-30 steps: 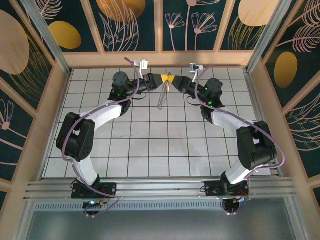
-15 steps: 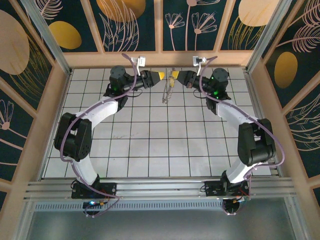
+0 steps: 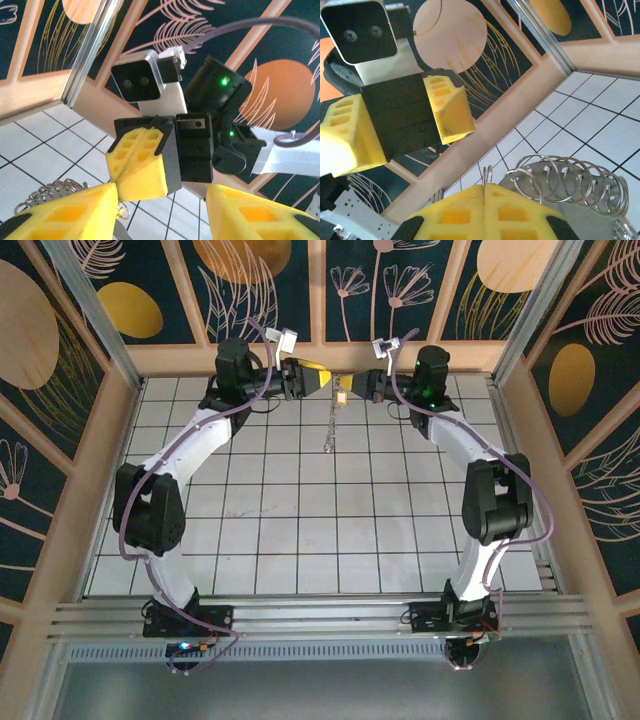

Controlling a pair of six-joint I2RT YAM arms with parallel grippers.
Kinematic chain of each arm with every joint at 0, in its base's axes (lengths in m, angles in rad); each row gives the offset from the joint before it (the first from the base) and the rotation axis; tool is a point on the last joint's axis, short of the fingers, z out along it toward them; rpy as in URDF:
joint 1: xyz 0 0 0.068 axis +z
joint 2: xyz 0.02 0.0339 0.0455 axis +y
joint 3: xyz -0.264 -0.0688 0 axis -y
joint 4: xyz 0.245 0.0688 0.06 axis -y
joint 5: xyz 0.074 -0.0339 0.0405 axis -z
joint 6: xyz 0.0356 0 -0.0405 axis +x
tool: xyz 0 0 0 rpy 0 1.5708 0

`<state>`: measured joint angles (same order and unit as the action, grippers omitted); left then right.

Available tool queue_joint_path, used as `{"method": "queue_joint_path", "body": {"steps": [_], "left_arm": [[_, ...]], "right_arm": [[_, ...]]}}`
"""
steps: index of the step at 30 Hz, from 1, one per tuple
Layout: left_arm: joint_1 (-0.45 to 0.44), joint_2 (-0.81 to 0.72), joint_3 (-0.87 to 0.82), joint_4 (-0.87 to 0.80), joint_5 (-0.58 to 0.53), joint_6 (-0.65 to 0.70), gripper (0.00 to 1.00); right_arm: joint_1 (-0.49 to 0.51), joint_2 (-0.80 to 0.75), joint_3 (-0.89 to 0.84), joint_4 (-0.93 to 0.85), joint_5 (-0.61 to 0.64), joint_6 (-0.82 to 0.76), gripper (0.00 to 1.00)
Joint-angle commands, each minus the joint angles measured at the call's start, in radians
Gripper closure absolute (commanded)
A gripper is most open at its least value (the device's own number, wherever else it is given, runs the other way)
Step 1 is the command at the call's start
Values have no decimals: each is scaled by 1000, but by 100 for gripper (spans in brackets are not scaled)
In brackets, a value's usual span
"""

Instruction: Put the keys on the keyring

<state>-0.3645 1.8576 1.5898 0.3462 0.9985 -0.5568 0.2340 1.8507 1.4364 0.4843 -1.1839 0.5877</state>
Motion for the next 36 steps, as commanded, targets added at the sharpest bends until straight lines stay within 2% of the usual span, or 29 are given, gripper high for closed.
{"method": "queue_joint_path", "body": {"steps": [1,13,36], "left_arm": [[13,60,73,-134,47,75,50],[26,128,161,-233,77,124,53],[26,179,159,-199,75,97,54]], "right_arm": [[-9,38,87,-64,-75,-63,100],[-12,117,151,-72,-73,-43,100],[-10,84,111,-32,-82,-28,100]]}}
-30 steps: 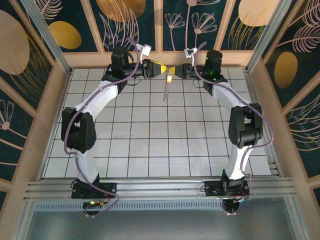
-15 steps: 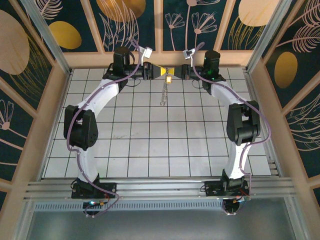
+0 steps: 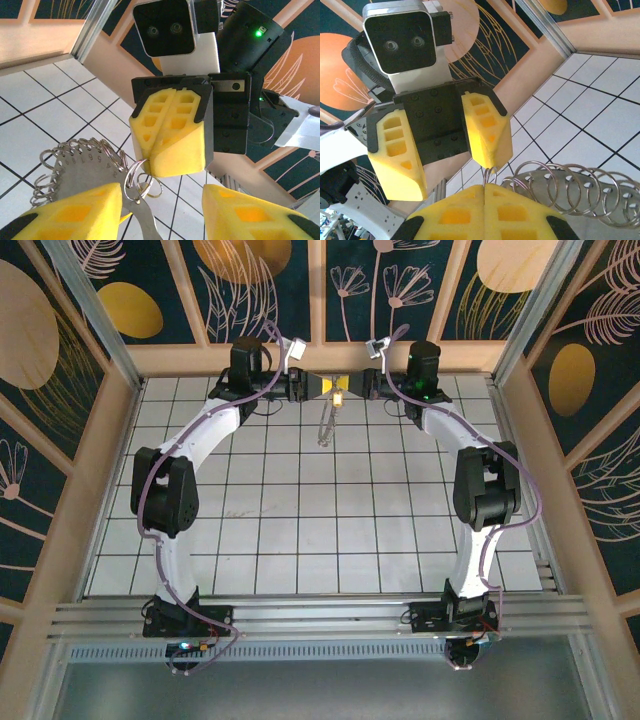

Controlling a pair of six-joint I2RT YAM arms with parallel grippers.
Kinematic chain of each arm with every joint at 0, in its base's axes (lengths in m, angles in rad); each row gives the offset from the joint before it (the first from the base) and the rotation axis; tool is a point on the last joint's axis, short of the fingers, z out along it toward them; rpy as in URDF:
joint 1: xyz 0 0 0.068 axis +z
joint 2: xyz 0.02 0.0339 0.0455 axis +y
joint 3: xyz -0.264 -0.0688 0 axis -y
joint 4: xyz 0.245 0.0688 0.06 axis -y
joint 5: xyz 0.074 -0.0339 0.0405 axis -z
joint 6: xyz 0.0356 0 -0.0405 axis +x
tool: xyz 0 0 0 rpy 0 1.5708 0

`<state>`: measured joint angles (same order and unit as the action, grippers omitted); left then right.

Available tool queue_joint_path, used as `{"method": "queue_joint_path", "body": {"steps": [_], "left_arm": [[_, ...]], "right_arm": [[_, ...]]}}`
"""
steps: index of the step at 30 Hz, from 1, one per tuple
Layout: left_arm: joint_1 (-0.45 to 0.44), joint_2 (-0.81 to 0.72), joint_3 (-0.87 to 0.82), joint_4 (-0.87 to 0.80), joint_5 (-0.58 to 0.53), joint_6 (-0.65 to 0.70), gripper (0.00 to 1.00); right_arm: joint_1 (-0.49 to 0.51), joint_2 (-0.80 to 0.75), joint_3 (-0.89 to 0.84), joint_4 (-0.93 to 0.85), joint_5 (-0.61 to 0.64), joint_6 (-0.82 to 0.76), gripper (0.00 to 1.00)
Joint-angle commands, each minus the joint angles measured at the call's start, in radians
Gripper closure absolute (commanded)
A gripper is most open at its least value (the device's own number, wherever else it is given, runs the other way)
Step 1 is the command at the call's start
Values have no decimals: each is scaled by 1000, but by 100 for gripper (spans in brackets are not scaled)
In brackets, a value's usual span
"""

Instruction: Put the keys on the keyring

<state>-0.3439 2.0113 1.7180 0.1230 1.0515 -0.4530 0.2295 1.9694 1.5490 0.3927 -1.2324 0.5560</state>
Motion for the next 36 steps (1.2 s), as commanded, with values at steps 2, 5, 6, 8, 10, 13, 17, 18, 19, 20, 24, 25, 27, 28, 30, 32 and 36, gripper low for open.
{"method": "queue_joint_path", "body": {"steps": [2,5,6,8,10,13,17,18,19,20,24,25,27,28,30,32,36], "left_arm": [[4,29,33,34,25,-16,54],[5,33,32,49,31,-28,54],[4,33,30,53,33,-32,54],[4,35,29,65,38,-42,54],[5,36,28,77,42,-48,55],[5,37,24,101,53,-68,56],[5,35,17,125,66,-86,61],[5,34,14,128,68,-86,61],[5,33,11,130,70,-88,62],[5,31,10,132,71,-88,62],[4,33,5,142,72,-95,62],[5,33,2,145,71,-97,62],[4,35,0,147,71,-99,62],[5,36,1,146,71,-99,62],[5,36,-1,147,67,-100,61],[5,40,-1,146,64,-99,60],[4,42,-3,142,59,-95,58]], "right_arm": [[-5,-33,-1,60,-33,4,100],[-2,-33,-1,61,-33,4,100],[-3,-31,-1,61,-34,4,100],[-2,-30,-1,61,-33,4,100],[0,-29,0,63,-33,6,100],[1,-25,2,62,-32,5,100],[3,-21,6,62,-29,7,100],[4,-20,7,63,-30,7,100],[4,-20,6,63,-30,7,100],[4,-19,8,62,-29,7,100],[6,-17,10,62,-27,9,100],[5,-18,10,61,-29,9,100],[7,-17,10,61,-30,7,100],[8,-17,10,61,-31,7,100],[9,-19,8,58,-34,4,100],[9,-21,5,54,-33,-1,100],[10,-25,-1,50,-35,-6,100]]}}
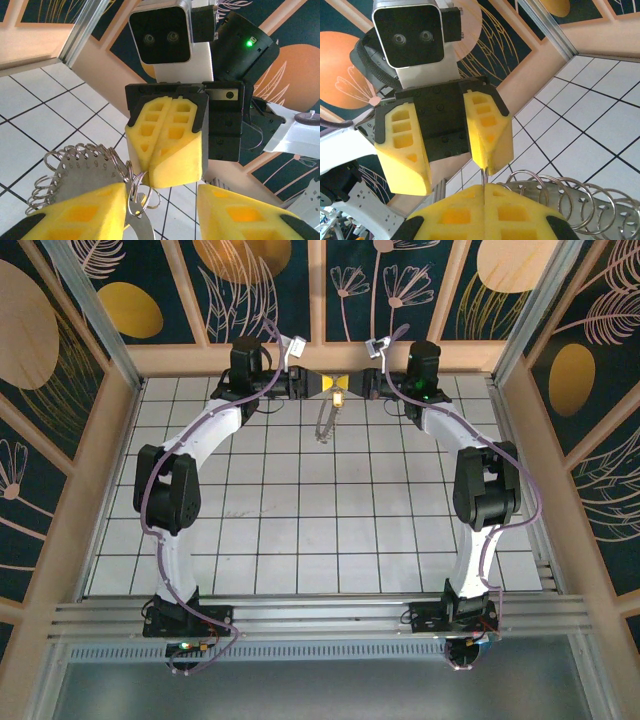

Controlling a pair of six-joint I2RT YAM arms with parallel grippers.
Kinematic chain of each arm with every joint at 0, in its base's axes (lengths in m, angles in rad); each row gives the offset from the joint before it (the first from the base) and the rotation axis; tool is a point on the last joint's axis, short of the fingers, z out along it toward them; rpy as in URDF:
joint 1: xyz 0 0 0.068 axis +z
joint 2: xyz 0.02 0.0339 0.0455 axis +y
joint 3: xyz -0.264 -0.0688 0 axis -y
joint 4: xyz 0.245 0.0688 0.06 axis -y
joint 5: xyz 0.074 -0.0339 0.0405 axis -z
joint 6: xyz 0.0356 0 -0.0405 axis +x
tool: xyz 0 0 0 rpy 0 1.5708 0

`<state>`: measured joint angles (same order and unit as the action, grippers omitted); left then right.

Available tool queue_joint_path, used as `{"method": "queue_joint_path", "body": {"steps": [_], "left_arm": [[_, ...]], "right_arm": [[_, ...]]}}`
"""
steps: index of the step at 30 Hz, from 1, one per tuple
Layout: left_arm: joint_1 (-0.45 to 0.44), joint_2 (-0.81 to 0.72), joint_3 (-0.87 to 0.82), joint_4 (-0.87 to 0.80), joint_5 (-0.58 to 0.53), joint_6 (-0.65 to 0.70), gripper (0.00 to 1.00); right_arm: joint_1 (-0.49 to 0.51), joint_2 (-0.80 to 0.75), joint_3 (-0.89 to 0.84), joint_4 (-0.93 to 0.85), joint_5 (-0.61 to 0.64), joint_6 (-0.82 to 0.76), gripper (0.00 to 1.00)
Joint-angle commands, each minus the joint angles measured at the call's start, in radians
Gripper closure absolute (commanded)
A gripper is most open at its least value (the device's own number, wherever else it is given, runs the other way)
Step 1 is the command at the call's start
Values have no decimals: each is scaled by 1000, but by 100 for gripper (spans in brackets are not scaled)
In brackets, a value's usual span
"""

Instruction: Put the keys on the keyring

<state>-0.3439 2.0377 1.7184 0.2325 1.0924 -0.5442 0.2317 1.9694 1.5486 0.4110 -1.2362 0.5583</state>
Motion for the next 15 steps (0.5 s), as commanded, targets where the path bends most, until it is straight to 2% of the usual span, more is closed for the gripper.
{"method": "queue_joint_path", "body": {"steps": [1,7,15], "left_arm": [[5,18,-3,33,19,-3,58],[4,18,-8,33,23,-5,60],[5,22,-8,41,34,-8,69]], "right_arm": [[7,-27,-2,31,-31,-10,100],[9,-26,-2,31,-27,-9,100],[14,-18,2,31,-26,-9,100]]}}
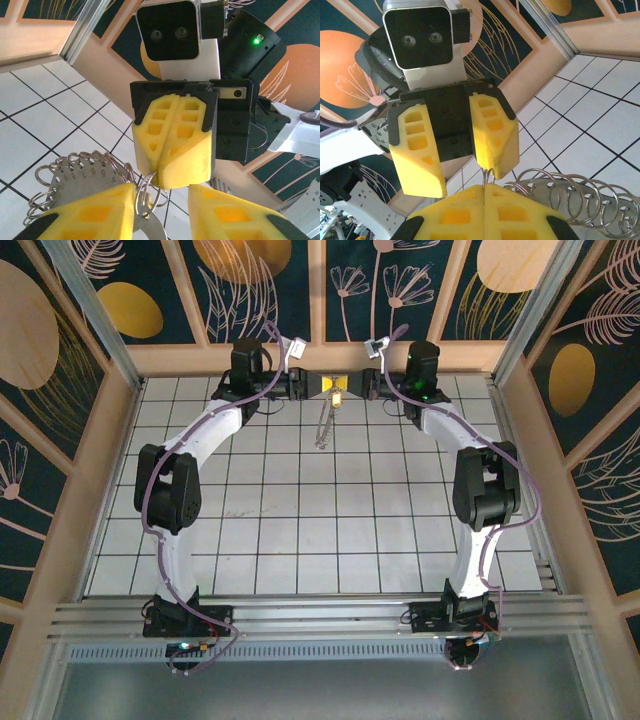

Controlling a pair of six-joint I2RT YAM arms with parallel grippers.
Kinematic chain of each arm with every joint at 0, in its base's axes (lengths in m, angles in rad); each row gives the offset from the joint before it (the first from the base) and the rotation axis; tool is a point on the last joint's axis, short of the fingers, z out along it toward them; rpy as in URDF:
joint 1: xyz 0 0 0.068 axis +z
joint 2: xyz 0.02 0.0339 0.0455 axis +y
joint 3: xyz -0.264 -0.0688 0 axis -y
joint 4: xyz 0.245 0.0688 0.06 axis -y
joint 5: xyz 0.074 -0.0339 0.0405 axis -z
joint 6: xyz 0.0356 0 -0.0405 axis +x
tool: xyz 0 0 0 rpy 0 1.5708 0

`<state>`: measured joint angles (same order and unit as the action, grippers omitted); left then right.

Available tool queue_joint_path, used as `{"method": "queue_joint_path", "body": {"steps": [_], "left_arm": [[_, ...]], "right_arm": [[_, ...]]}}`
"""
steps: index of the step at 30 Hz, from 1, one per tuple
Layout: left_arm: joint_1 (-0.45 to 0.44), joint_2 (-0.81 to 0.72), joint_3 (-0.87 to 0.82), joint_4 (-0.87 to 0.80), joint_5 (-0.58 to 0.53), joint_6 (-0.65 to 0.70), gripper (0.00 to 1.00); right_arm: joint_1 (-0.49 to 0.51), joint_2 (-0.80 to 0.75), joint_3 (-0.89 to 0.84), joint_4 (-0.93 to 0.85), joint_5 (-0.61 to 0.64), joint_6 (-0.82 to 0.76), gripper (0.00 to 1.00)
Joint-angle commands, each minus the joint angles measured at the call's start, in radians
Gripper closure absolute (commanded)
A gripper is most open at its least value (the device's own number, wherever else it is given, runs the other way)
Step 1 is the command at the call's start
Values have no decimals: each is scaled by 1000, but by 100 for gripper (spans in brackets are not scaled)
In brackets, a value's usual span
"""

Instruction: Put the keys on the keyring

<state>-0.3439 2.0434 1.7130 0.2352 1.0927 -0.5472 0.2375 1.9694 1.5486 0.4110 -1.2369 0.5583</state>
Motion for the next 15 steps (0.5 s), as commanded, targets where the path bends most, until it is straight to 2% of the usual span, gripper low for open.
{"method": "queue_joint_path", "body": {"steps": [1,15], "left_arm": [[5,18,-3,38,35,-5,71],[5,20,-18,69,42,-24,82]], "right_arm": [[8,-18,1,31,-25,-9,100],[12,-13,-1,23,-21,-14,100]]}}
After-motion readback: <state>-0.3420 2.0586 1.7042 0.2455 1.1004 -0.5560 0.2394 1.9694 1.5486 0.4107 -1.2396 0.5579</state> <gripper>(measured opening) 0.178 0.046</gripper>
